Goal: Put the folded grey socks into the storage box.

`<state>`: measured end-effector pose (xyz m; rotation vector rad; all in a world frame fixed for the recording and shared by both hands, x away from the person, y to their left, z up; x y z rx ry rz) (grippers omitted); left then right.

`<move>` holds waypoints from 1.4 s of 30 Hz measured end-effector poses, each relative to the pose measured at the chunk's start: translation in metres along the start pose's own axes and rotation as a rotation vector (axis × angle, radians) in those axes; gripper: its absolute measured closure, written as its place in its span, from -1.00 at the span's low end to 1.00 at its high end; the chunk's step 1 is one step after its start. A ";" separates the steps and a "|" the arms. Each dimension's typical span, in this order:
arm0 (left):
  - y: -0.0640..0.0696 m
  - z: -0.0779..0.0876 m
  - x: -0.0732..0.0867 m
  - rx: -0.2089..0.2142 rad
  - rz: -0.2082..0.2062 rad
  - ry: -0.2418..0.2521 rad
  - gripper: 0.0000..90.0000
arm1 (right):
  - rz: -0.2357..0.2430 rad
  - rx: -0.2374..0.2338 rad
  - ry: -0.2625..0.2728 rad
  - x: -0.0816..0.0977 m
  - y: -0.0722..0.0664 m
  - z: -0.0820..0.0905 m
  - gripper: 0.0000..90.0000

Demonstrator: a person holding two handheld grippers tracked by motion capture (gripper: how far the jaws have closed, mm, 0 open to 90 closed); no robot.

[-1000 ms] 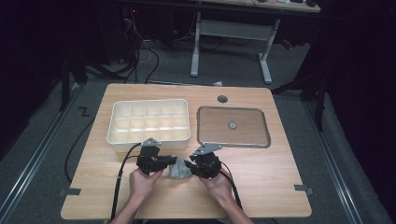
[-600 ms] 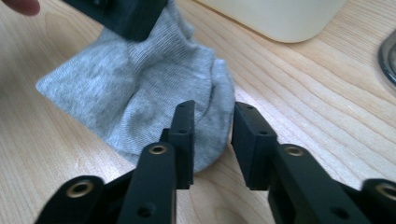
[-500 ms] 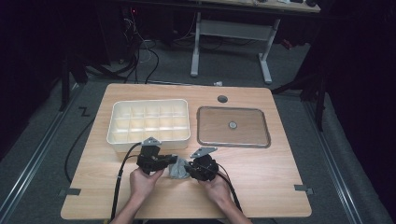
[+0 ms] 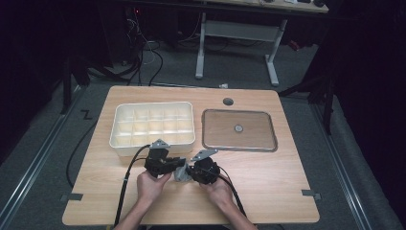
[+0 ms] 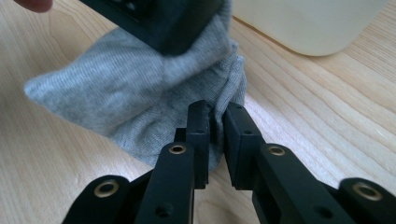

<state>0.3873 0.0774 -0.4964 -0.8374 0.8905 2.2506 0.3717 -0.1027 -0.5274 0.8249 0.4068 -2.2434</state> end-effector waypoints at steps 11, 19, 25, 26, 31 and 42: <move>-0.007 -0.015 0.003 -0.049 -0.024 -0.036 0.81 | -0.005 -0.019 0.000 -0.001 0.003 -0.004 0.80; -0.008 -0.021 0.006 -0.069 -0.046 -0.061 0.82 | -0.010 -0.006 -0.002 0.001 0.004 -0.003 0.66; -0.009 -0.023 0.007 -0.068 -0.056 -0.066 0.81 | -0.033 -0.004 0.033 0.005 0.002 0.009 0.59; -0.009 -0.023 0.007 -0.070 -0.058 -0.066 0.81 | -0.033 -0.008 0.042 0.006 0.001 0.012 0.59; -0.009 -0.024 0.008 -0.068 -0.060 -0.061 0.81 | 0.000 -0.028 0.071 0.007 -0.011 0.029 0.59; -0.011 -0.023 0.009 -0.057 -0.059 -0.059 0.81 | 0.049 -0.047 0.096 -0.002 -0.031 0.033 0.49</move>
Point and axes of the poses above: each handheld gripper's, and its own axes: z roughly backward along the jaws, x roughly out of its underside, y roughly to its right, the point moved 1 cm from there along -z, roughly forward along the jaws, and after that the axes turned 2 degrees about x, right-handed, at the moved point
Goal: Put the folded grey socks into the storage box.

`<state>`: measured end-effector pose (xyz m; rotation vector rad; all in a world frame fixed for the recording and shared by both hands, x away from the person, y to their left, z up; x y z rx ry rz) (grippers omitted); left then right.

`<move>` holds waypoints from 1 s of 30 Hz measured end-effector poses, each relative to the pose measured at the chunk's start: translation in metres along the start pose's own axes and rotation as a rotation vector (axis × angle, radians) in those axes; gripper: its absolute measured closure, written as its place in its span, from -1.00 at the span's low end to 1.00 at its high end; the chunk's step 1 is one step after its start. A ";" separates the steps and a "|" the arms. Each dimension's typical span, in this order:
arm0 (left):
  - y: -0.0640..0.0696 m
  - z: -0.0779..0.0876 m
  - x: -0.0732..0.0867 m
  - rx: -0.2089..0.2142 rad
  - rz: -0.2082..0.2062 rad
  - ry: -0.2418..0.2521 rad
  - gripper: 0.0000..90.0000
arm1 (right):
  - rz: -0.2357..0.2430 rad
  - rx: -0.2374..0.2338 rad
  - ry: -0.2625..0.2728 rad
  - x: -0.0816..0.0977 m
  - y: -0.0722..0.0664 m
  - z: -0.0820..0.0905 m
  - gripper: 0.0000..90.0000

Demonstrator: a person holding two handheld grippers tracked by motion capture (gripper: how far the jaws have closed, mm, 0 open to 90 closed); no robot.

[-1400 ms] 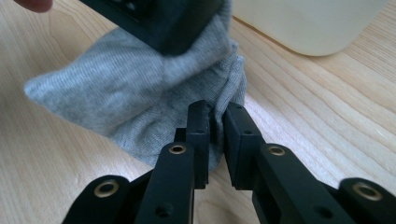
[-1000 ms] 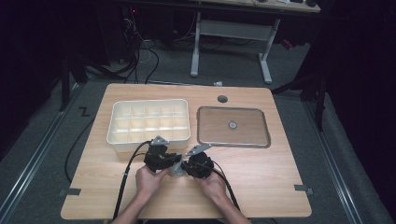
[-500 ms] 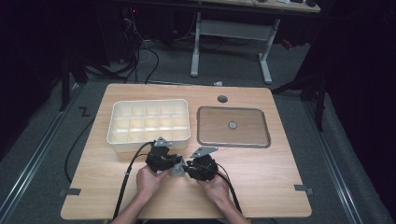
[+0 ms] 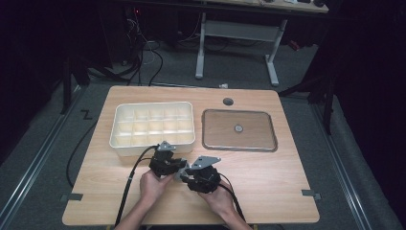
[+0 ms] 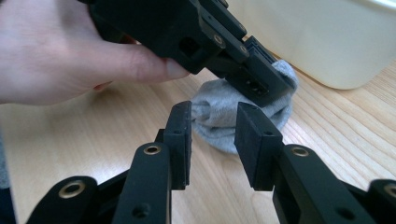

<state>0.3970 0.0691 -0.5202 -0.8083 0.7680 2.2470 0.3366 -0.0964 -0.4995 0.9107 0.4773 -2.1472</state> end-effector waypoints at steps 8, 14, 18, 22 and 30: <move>0.000 0.000 0.000 0.006 -0.009 0.000 0.80 | 0.015 0.011 -0.028 0.009 0.004 -0.015 0.95; -0.002 -0.001 0.001 0.009 -0.019 0.012 0.80 | 0.031 0.030 -0.061 0.018 0.007 -0.019 0.99; -0.004 -0.002 0.002 0.016 -0.030 0.019 0.80 | 0.020 0.039 -0.072 0.025 0.011 -0.022 0.99; -0.004 -0.002 0.002 0.017 -0.027 0.019 0.80 | 0.033 0.039 -0.075 0.024 0.010 -0.022 0.98; -0.002 -0.003 0.002 0.003 -0.019 0.025 0.80 | -0.011 0.002 -0.001 0.019 0.009 -0.003 0.62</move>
Point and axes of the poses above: each handheld gripper's, and its own axes: z roughly backward along the jaws, x roughly out of its underside, y roughly to its right, the point moved 1 cm from there along -z, roughly forward along the jaws, and after that the axes turned 2 degrees about x, right-handed, at the moved point
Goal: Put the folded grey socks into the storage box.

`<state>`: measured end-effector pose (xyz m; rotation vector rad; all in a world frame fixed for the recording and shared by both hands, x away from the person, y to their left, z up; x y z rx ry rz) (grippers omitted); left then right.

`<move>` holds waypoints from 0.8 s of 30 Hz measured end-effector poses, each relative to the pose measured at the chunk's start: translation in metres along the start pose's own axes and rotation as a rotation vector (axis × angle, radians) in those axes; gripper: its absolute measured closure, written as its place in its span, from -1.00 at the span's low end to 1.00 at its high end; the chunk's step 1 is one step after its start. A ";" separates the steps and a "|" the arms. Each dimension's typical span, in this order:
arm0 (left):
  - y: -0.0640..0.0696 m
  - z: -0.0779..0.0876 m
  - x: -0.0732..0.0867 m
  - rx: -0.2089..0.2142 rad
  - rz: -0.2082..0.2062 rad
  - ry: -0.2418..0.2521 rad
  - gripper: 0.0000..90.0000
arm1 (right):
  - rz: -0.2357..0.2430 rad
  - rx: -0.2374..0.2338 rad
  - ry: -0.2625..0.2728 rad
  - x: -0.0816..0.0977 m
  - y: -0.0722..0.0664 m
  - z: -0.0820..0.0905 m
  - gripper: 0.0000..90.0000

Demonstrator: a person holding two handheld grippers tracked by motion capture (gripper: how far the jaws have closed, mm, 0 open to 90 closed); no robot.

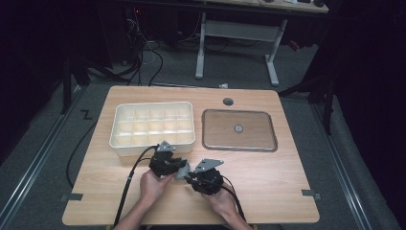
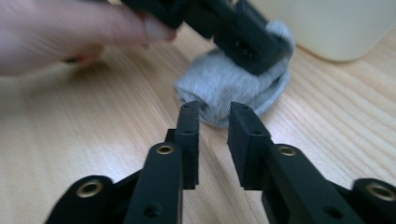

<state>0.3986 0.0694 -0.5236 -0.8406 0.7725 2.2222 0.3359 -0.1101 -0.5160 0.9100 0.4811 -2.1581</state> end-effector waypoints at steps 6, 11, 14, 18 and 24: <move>-0.001 0.000 0.000 0.004 0.008 0.003 0.80 | 0.012 -0.001 0.039 -0.014 -0.004 0.004 0.69; -0.002 0.000 0.000 0.013 0.011 0.004 0.80 | 0.026 0.015 0.015 -0.021 -0.004 -0.013 0.80; -0.003 0.000 0.000 0.022 0.018 0.002 0.79 | 0.019 0.010 -0.015 -0.017 0.000 -0.024 0.82; -0.005 0.000 -0.001 0.043 0.034 0.010 0.73 | 0.014 0.002 -0.022 -0.016 0.004 -0.026 0.83; -0.005 0.009 -0.004 0.069 0.061 0.047 0.37 | 0.008 -0.001 -0.067 -0.006 0.008 -0.033 0.89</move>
Point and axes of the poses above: each handheld gripper's, and its own axes: z roughly backward along the jaws, x roughly out of its underside, y roughly to its right, the point moved 1 cm from there along -z, roughly forward along the jaws, and after that the axes turned 2 degrees about x, right-handed, at the moved point
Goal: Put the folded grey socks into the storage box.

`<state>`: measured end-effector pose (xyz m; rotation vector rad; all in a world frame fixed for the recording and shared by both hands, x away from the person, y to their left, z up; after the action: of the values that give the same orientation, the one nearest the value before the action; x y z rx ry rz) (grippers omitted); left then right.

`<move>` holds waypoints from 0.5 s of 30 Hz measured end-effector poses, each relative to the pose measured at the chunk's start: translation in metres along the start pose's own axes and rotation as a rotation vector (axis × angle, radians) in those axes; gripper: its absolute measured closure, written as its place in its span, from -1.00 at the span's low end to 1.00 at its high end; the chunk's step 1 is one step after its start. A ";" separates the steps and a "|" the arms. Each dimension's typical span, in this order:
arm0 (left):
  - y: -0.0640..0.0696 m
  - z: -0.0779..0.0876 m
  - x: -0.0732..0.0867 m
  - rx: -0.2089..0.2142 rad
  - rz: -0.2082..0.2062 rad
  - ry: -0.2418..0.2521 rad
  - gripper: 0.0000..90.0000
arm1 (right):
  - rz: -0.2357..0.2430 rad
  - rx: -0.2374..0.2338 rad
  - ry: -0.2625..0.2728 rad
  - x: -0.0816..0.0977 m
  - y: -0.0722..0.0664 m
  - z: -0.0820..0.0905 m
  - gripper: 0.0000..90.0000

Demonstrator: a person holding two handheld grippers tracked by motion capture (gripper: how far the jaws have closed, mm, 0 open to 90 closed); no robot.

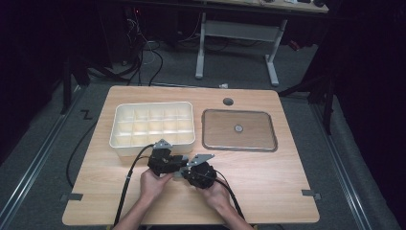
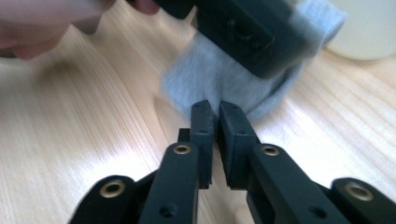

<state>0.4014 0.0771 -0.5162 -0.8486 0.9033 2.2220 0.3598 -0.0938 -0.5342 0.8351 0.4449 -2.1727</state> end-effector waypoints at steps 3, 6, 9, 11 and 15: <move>0.000 0.003 0.000 0.001 -0.006 -0.009 0.35 | -0.016 -0.014 0.006 0.001 0.001 0.001 0.89; 0.004 0.007 -0.001 0.001 -0.025 0.010 0.33 | -0.025 -0.021 0.002 0.001 0.002 0.000 0.89; 0.009 0.015 -0.003 0.003 -0.036 0.048 0.31 | -0.025 -0.021 -0.001 0.001 0.002 0.001 0.89; 0.010 0.020 -0.003 -0.010 -0.039 0.063 0.30 | -0.023 -0.022 -0.001 0.001 0.002 0.001 0.89; 0.011 0.027 -0.001 -0.085 -0.039 0.057 0.24 | -0.030 -0.020 -0.004 0.001 0.003 0.001 0.88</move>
<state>0.3856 0.0906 -0.4960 -0.9655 0.8161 2.2258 0.3609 -0.0968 -0.5339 0.8171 0.4797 -2.1938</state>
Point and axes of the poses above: each handheld gripper's, and its own axes: z roughly backward along the jaws, x roughly out of its underside, y roughly to its right, the point moved 1 cm from there along -z, roughly forward along the jaws, and after that the axes turned 2 degrees about x, right-handed, at the moved point
